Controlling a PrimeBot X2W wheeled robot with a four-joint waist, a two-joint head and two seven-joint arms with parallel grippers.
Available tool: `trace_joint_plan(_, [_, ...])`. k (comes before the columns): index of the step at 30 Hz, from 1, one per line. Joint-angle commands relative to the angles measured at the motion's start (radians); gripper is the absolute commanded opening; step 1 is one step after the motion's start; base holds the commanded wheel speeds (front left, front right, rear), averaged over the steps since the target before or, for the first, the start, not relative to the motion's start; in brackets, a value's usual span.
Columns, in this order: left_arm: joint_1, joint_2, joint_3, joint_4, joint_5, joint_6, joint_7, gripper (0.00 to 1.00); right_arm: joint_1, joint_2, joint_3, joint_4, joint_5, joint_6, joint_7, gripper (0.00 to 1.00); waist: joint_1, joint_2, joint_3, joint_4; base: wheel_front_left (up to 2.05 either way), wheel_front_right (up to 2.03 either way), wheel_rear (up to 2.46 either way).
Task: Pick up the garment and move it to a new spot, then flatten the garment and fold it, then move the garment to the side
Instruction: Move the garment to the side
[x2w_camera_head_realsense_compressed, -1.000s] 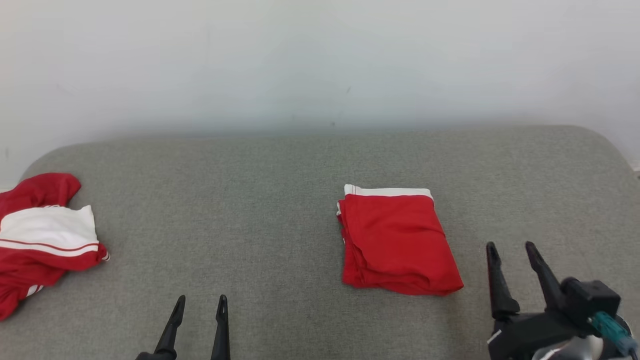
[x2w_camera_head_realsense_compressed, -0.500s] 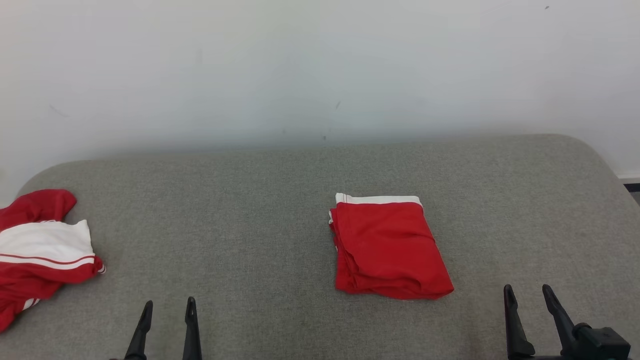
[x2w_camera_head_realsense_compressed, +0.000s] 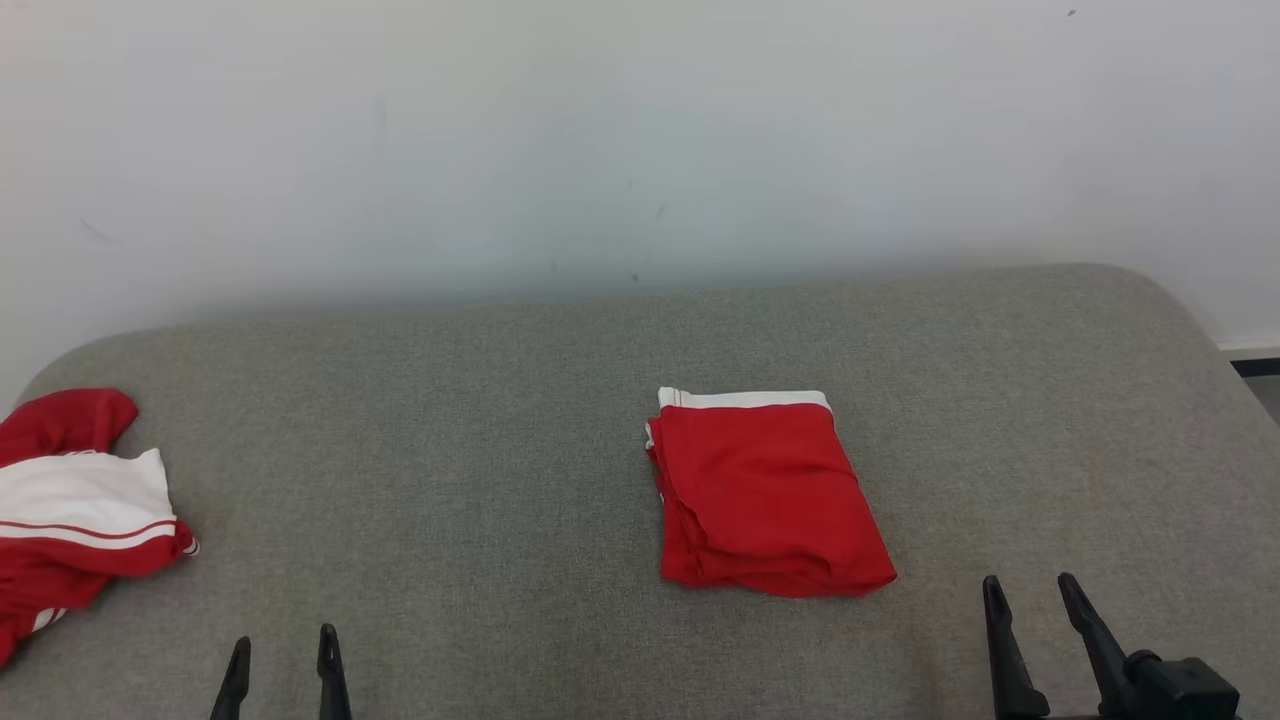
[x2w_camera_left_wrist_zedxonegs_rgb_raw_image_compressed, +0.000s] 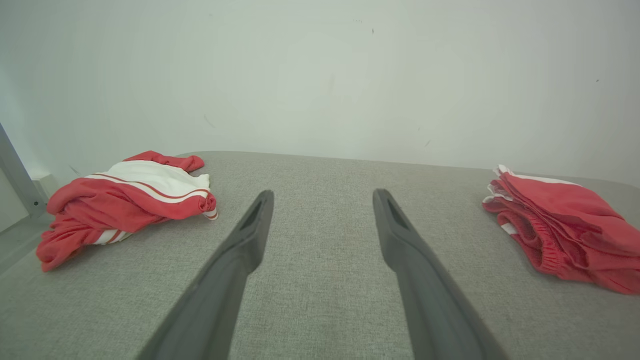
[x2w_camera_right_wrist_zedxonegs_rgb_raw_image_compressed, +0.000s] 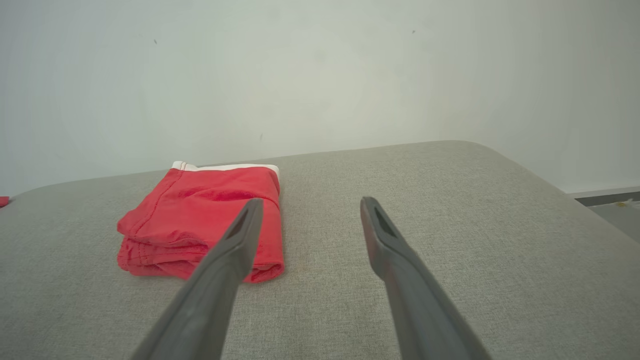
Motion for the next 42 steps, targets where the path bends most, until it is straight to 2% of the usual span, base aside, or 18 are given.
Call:
trace_joint_plan(1, [0.014, -0.001, 0.004, -0.001, 0.006, -0.003, -0.003, 1.00, 0.003, -0.002, 0.004, -0.001, 0.003, -0.002, -0.003, 1.00, 0.0001, 0.0000, 0.001, 0.000, 0.00, 0.00, 0.00])
trace_joint_plan(13, [0.017, -0.001, -0.002, 0.001, -0.006, 0.007, -0.003, 1.00, 0.008, 0.001, -0.003, -0.002, -0.011, -0.002, 0.002, 1.00, 0.0001, 0.0000, 0.008, -0.004, 0.00, 0.00, 0.00])
trace_joint_plan(25, [0.010, -0.001, -0.013, 0.013, -0.005, -0.004, -0.003, 1.00, -0.016, 0.008, 0.001, -0.012, 0.002, -0.002, 0.038, 1.00, 0.0001, 0.0000, 0.015, -0.002, 0.00, 0.00, 0.00])
trace_joint_plan(30, [0.010, -0.001, -0.022, 0.013, -0.010, 0.001, -0.003, 1.00, -0.081, -0.026, 0.021, -0.027, 0.081, -0.002, 0.216, 1.00, 0.0001, 0.0000, 0.020, 0.001, 0.00, 0.00, 0.00])
trace_joint_plan(35, [-0.003, -0.001, -0.041, 0.002, -0.011, 0.000, -0.003, 1.00, -0.233, -0.067, -0.002, -0.033, 0.181, -0.002, 0.553, 1.00, 0.0001, 0.0000, 0.051, 0.020, 0.00, 0.00, 0.00])
trace_joint_plan(39, [-0.028, -0.001, -0.068, -0.013, -0.008, -0.005, -0.003, 1.00, -0.354, -0.074, -0.047, -0.012, 0.160, -0.002, 0.735, 1.00, 0.0001, 0.0000, 0.106, 0.060, 0.00, 0.00, 0.00])
trace_joint_plan(42, [-0.042, -0.001, -0.078, -0.015, -0.007, -0.005, -0.003, 1.00, -0.415, -0.062, -0.061, 0.022, 0.159, -0.002, 0.800, 1.00, 0.0001, 0.0000, 0.131, 0.081, 0.00, 0.00, 0.00])
